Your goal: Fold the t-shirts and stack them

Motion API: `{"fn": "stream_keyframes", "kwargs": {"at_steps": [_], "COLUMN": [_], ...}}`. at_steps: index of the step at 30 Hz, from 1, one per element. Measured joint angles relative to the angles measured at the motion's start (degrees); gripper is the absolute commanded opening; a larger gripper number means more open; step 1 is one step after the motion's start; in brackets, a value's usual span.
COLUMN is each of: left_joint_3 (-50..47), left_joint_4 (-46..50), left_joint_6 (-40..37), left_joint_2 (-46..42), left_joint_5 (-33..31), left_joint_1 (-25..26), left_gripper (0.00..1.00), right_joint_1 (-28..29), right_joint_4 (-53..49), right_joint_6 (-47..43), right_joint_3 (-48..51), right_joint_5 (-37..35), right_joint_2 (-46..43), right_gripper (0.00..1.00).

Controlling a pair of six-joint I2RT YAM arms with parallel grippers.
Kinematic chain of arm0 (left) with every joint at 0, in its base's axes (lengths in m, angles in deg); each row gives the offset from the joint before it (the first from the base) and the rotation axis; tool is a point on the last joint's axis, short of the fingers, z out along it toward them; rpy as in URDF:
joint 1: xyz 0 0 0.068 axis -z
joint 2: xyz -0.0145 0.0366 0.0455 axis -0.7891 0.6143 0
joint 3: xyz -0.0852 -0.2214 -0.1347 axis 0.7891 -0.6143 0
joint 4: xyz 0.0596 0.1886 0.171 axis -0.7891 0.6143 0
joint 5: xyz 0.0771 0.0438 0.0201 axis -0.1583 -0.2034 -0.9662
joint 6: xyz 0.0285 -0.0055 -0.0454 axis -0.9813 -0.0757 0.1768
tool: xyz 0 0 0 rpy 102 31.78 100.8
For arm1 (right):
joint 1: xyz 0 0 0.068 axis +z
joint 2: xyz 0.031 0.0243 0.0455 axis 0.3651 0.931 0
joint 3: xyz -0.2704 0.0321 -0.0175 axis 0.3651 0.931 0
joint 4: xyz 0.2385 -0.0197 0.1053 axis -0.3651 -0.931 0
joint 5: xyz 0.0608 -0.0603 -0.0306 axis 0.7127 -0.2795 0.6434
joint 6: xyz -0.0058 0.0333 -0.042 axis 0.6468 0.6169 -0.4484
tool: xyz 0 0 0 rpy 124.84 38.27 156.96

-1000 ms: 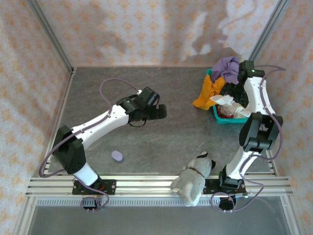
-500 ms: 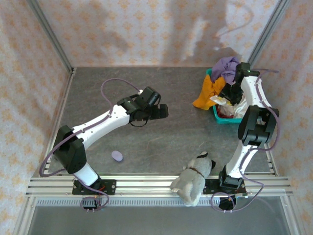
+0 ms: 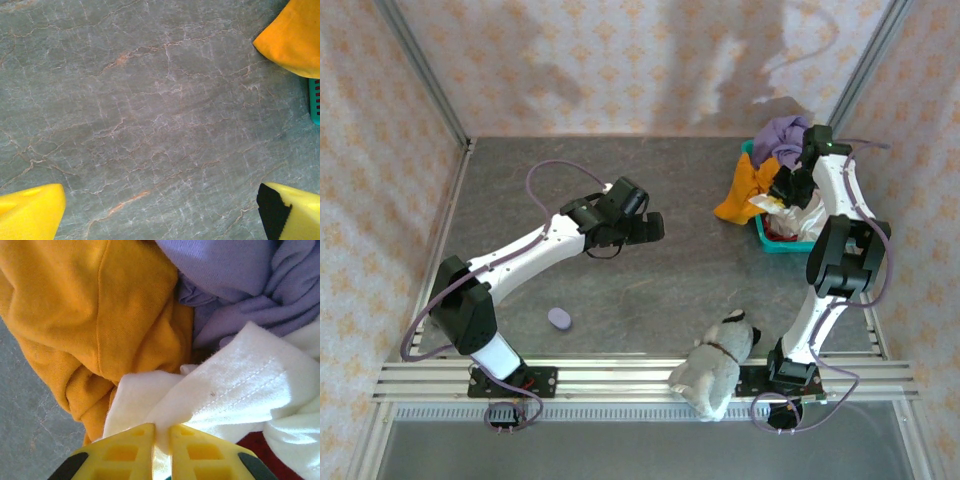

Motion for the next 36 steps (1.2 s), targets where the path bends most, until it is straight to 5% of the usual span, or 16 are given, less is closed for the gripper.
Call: {"fn": "stream_keyframes", "kwargs": {"at_steps": [20,27,36], "left_joint_3": [0.8,11.2,32.9], "left_joint_4": [0.0,-1.9,-10.5], "left_joint_6": [0.2,-2.7,-18.9], "left_joint_2": [-0.8,4.4,21.9], "left_joint_5": [0.2,-0.6,-5.0], "left_joint_1": [4.7,11.7,18.2], "left_gripper": [0.99,0.99,0.99], "right_joint_1": [0.0,0.0,0.0], "right_joint_4": [1.0,1.0,0.3], "right_joint_6": [1.9,4.4,8.3], "right_joint_3": [1.6,-7.7,-19.6], "right_joint_5": [0.8,3.0,7.0], "right_joint_2": [-17.9,-19.9,-22.1], "right_gripper": [0.05,0.05,0.05]}}
